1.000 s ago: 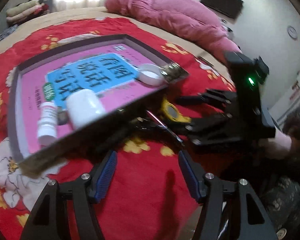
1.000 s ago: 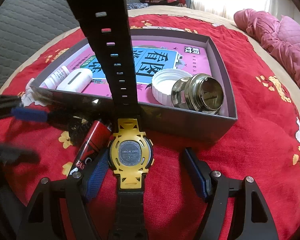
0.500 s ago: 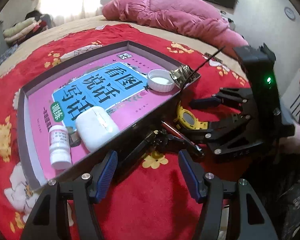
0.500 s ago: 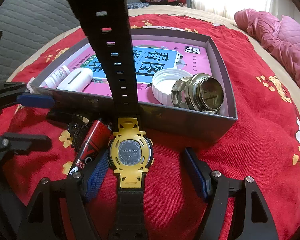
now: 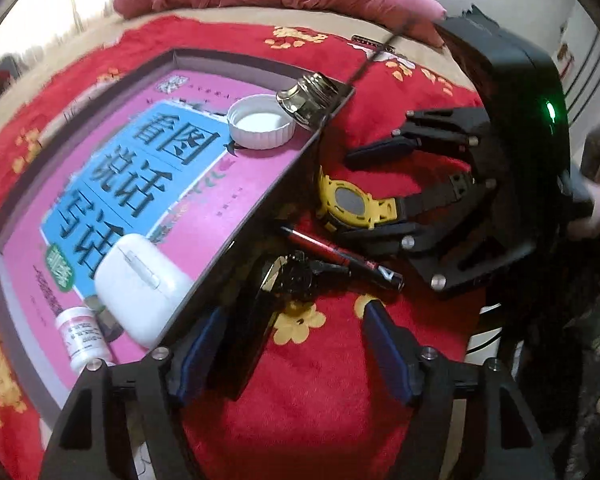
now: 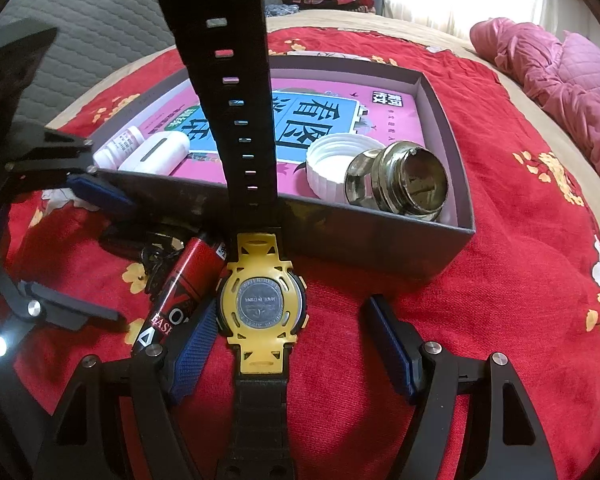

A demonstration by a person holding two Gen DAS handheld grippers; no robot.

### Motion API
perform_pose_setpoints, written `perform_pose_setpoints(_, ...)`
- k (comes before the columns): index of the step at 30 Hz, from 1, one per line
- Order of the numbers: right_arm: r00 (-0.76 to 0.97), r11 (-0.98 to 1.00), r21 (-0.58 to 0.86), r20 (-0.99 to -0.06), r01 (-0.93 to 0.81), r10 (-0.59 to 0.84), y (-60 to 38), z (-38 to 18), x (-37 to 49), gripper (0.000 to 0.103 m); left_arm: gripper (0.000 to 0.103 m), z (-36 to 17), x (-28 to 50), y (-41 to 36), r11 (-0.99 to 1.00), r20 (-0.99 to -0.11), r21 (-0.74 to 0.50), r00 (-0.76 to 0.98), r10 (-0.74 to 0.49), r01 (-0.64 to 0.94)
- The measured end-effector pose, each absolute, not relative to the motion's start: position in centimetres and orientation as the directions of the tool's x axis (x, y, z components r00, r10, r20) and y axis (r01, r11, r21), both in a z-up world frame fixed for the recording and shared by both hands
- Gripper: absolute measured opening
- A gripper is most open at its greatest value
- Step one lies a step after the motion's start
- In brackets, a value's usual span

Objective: Organize rigid objects
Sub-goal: 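Grasp the yellow wristwatch with the right tool while the left tool grasps the black pen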

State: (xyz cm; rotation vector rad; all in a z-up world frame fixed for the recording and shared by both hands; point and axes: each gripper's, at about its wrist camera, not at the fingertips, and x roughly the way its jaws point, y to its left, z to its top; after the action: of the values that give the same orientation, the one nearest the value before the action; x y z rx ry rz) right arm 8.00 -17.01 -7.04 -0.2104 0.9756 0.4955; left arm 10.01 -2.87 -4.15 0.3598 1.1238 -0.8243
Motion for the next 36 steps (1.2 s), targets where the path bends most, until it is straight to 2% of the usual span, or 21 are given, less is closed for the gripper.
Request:
perform_pose_setpoints(3,0.458,0.868,0.051,-0.833,-0.493,0.31,-16.9,-7.1,7.9,0.075,0.07,-3.8,10.2,-2.7,0.654,-0.878,-0.233,0.134,-0.459,0.719)
perform_pose_setpoints(6,0.457,0.867,0.052,-0.834,-0.495,0.31,-16.9,-7.1,7.8,0.075,0.07,-3.6,9.4,-3.4,0.621,-0.877,-0.23,0.117,-0.466,0.749)
perform_pose_setpoints(8,0.457,0.867,0.051,-0.834,-0.496,0.311,-16.8,-7.1,7.7,0.075,0.07,-3.9,8.5,-4.3,0.627,-0.906,-0.052,0.227,-0.357,0.778)
perform_pose_setpoints(9,0.456,0.866,0.053,-0.833,-0.497,0.313,-16.9,-7.0,7.7,0.075,0.064,-4.8,8.0,-4.9,0.613,-0.92,0.076,0.293,-0.261,0.786)
perform_pose_setpoints(10,0.454,0.866,0.056,-0.834,-0.498,0.314,-17.0,-7.0,7.8,0.076,0.061,-5.3,7.6,-5.1,0.595,-0.919,0.134,0.324,-0.225,0.793)
perform_pose_setpoints(11,0.453,0.865,0.055,-0.835,-0.5,0.314,-17.0,-7.1,7.7,0.076,0.061,-5.4,7.4,-5.1,0.604,-0.914,0.136,0.335,-0.23,0.785)
perform_pose_setpoints(16,0.451,0.862,0.055,-0.834,-0.503,0.316,-17.1,-7.0,7.9,0.076,0.061,-5.3,6.9,-4.1,0.657,-0.896,0.129,0.371,-0.243,0.743)
perform_pose_setpoints(18,0.451,0.862,0.054,-0.835,-0.504,0.316,-17.2,-7.1,8.0,0.076,0.061,-5.4,7.4,-3.6,0.675,-0.903,0.078,0.339,-0.265,0.734)
perform_pose_setpoints(24,0.448,0.862,0.054,-0.837,-0.504,0.315,-17.1,-7.0,8.1,0.076,0.06,-5.6,7.9,-3.6,0.674,-0.931,0.066,0.288,-0.223,0.736)
perform_pose_setpoints(25,0.448,0.861,0.053,-0.837,-0.505,0.314,-17.1,-7.0,8.0,0.076,0.056,-5.6,7.9,-3.7,0.682,-0.936,0.061,0.28,-0.216,0.729)
perform_pose_setpoints(26,0.448,0.861,0.051,-0.837,-0.506,0.313,-17.1,-7.0,8.0,0.076,0.047,-5.7,8.3,-3.8,0.696,-0.945,0.007,0.233,-0.231,0.718)
perform_pose_setpoints(31,0.446,0.86,0.052,-0.838,-0.508,0.314,-17.1,-7.0,8.0,0.076,0.042,-5.6,9.5,-3.6,0.752,-0.942,-0.07,0.204,-0.266,0.656)
perform_pose_setpoints(33,0.446,0.86,0.054,-0.838,-0.507,0.316,-17.1,-7.0,8.0,0.076,0.033,-5.5,9.4,-3.3,0.764,-0.94,-0.081,0.206,-0.272,0.64)
perform_pose_setpoints(36,0.444,0.86,0.059,-0.838,-0.506,0.319,-17.2,-7.0,8.1,0.076,0.027,-5.6,9.1,-2.8,0.795,-0.938,-0.099,0.212,-0.276,0.598)
